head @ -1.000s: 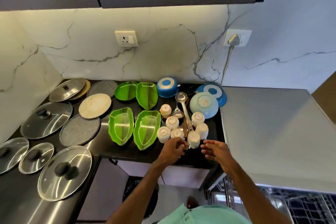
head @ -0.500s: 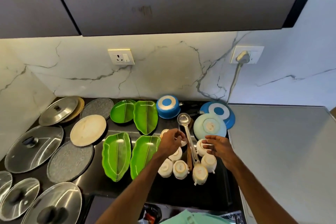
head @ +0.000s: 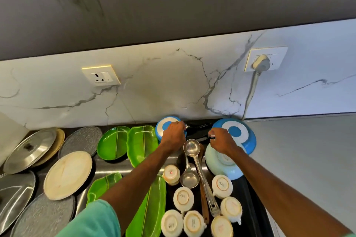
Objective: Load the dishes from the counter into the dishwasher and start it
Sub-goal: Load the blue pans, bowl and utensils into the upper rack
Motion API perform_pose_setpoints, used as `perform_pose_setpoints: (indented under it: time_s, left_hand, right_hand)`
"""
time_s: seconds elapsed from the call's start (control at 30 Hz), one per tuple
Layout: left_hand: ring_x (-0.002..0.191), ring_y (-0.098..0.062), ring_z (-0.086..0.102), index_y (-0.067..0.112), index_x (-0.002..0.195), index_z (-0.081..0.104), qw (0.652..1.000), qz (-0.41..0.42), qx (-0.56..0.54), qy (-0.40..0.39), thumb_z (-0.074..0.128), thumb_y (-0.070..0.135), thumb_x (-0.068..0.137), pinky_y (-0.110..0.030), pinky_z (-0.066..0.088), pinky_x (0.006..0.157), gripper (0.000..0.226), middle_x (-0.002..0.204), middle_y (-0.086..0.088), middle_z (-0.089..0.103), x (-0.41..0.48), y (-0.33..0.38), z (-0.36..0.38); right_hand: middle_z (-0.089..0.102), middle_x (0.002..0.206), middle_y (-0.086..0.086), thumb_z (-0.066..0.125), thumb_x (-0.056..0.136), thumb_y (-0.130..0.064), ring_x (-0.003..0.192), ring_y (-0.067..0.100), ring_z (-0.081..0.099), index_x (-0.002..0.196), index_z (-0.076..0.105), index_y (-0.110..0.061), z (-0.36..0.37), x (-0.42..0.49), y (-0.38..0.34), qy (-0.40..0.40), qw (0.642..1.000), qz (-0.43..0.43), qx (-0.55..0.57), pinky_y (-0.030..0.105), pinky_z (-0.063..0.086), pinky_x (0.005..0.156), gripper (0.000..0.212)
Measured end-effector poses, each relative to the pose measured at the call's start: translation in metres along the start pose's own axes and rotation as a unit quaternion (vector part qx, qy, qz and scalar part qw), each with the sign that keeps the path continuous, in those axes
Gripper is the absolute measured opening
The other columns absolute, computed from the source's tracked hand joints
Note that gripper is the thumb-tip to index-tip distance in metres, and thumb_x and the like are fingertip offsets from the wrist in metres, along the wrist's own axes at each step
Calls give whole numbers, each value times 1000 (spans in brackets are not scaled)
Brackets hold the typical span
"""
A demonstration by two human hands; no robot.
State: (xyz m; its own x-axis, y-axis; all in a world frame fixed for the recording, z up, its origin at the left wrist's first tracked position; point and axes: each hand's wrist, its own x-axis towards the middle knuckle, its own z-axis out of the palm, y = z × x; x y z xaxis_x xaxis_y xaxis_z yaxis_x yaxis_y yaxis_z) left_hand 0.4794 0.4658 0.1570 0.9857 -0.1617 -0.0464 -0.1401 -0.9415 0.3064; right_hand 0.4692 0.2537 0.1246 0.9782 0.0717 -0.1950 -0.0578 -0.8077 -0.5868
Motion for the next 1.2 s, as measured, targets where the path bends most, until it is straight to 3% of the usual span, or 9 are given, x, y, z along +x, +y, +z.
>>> perform_pose_setpoints:
  time_s: [0.23, 0.33, 0.47, 0.57, 0.67, 1.0, 1.2]
  left_hand:
    - [126, -32, 45, 8, 127, 48, 981, 78, 170, -43, 58, 11, 85, -44, 45, 99, 44, 131, -13, 53, 51, -5, 22]
    - [126, -31, 46, 6, 135, 42, 968, 101, 220, -61, 61, 12, 86, -41, 45, 102, 53, 134, -14, 53, 71, -9, 38]
    - [129, -30, 47, 7, 143, 37, 948, 123, 286, -61, 62, 17, 89, -41, 43, 103, 60, 137, -13, 55, 93, -16, 54]
    - [129, -29, 48, 9, 140, 42, 933, 127, 328, -71, 60, 21, 92, -40, 40, 103, 52, 135, -11, 58, 100, -18, 63]
    - [127, -27, 53, 13, 133, 49, 918, 125, 370, -77, 60, 26, 94, -38, 37, 104, 42, 131, -8, 62, 104, -19, 72]
    - [128, -23, 54, 20, 132, 52, 897, 142, 414, -60, 53, 27, 101, -36, 39, 104, 31, 136, -2, 59, 105, -9, 67]
    - [125, -24, 54, 18, 131, 49, 916, 121, 382, -29, 53, 22, 101, -35, 42, 99, 31, 132, -3, 59, 94, -15, 52]
  right_hand:
    - [62, 125, 12, 68, 88, -19, 111, 30, 63, 127, 58, -12, 12, 43, -11, -76, 986, -17, -149, 39, 55, 93, 40]
    - [62, 124, 15, 68, 89, -20, 110, 32, 63, 124, 57, -9, 14, 59, -11, -104, 972, -33, -207, 39, 54, 91, 37]
    - [61, 125, 17, 76, 85, -23, 111, 34, 63, 127, 56, -7, 12, 78, -13, -150, 952, -47, -261, 39, 52, 88, 50]
    - [61, 126, 15, 81, 80, -19, 113, 33, 63, 131, 55, -8, 10, 83, -18, -163, 938, -63, -299, 40, 52, 89, 58]
    - [62, 126, 13, 77, 84, -14, 113, 32, 63, 130, 56, -10, 13, 83, -21, -150, 924, -94, -338, 40, 52, 88, 51]
    - [63, 123, 16, 66, 92, -8, 112, 33, 62, 127, 57, -6, 12, 67, -18, -125, 929, -121, -327, 40, 50, 91, 36]
    - [57, 127, 19, 63, 93, -8, 118, 34, 53, 127, 55, -6, 19, 61, -14, -107, 926, -127, -340, 42, 48, 94, 35]
